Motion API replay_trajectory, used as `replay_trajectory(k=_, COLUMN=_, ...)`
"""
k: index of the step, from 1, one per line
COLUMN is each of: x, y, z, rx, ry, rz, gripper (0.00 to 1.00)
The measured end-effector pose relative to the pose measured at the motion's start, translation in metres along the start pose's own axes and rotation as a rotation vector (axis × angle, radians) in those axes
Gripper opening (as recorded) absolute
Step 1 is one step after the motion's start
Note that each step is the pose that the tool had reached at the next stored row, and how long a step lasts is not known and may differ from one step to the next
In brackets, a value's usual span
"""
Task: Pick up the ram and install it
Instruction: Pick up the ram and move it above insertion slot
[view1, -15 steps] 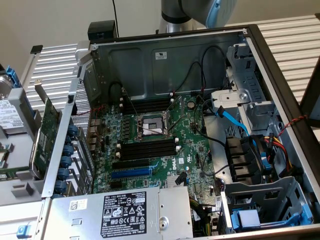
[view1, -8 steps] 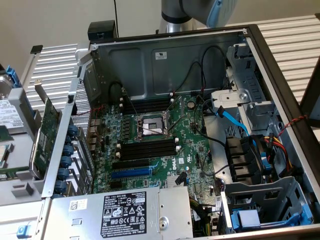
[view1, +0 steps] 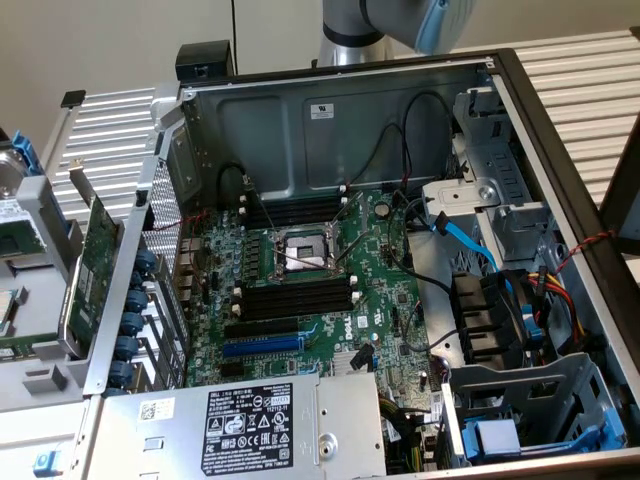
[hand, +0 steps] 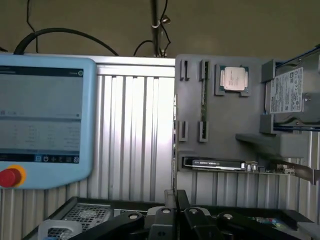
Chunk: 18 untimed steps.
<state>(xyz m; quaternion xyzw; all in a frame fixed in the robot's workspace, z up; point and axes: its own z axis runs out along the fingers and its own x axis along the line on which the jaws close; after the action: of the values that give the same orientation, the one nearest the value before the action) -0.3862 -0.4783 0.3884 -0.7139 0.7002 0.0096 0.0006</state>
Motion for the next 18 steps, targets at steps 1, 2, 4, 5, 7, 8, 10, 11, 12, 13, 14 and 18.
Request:
replay_trajectory(k=1, x=0.0, y=-0.004, z=-0.0002, rx=-0.0001, ry=0.0, rz=0.0, gripper=0.13)
replay_trajectory(k=2, x=0.0, y=-0.0085, z=-0.0003, rx=-0.0001, ry=0.0, rz=0.0, gripper=0.13)
replay_trajectory(k=4, x=0.0, y=-0.0175, z=-0.0004, rx=-0.0004, ry=0.0008, rz=0.0, gripper=0.13)
replay_trajectory(k=5, x=0.0, y=-0.022, z=-0.0005, rx=-0.0014, ry=0.002, rz=0.0, gripper=0.13)
replay_trajectory(k=7, x=0.001, y=-0.0296, z=-0.0005, rx=-0.0078, ry=0.0038, rz=0.0, gripper=0.13)
replay_trajectory(k=8, x=0.001, y=-0.0337, z=-0.0011, rx=-0.0082, ry=0.0038, rz=0.0, gripper=0.13)
replay_trajectory(k=10, x=0.001, y=-0.0416, z=-0.0049, rx=-0.0085, ry=0.0039, rz=0.0, gripper=0.13)
replay_trajectory(k=11, x=0.001, y=-0.0448, z=-0.0071, rx=-0.0084, ry=0.0038, rz=0.0, gripper=0.13)
replay_trajectory(k=12, x=0.001, y=-0.0484, z=-0.0095, rx=-0.0084, ry=0.0038, rz=0.0, gripper=0.13)
replay_trajectory(k=13, x=0.001, y=-0.0527, z=-0.0117, rx=-0.0086, ry=0.0038, rz=0.0, gripper=0.13)
replay_trajectory(k=14, x=0.001, y=-0.0574, z=-0.0141, rx=-0.0089, ry=0.0039, rz=0.0, gripper=0.13)
replay_trajectory(k=18, x=0.001, y=-0.074, z=-0.0205, rx=-0.0091, ry=0.0038, rz=0.0, gripper=0.13)
